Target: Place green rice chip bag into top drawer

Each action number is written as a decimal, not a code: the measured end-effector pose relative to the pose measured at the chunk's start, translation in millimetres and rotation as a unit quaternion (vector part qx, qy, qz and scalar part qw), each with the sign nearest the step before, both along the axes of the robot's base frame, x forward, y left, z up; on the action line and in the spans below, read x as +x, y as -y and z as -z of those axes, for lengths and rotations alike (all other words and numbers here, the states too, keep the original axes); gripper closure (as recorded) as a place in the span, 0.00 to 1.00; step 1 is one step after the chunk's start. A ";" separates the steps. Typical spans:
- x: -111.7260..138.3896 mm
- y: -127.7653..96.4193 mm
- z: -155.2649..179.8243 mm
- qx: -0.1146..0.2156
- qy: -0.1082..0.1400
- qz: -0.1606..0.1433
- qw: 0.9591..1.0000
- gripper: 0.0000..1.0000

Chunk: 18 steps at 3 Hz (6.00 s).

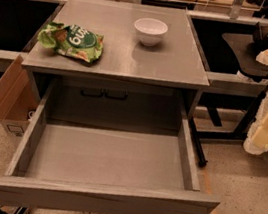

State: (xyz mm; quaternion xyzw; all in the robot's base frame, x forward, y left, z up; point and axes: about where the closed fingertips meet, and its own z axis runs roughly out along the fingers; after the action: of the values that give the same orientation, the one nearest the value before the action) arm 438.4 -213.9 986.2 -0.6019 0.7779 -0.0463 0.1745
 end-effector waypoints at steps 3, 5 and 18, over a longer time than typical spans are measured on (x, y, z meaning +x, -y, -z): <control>100.4 -45.1 10.3 0.142 0.070 -0.053 0.986 0.00; 220.1 -172.5 -5.6 0.313 0.170 -0.105 0.928 0.00; 316.1 -447.9 89.1 0.377 0.022 -0.091 0.921 1.00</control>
Offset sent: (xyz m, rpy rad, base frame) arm 0.1144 0.0430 -0.0195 0.3421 -0.1431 0.1590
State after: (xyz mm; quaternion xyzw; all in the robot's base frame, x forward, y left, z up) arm 754.5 234.0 897.1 -0.5588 0.6753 0.2537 0.4091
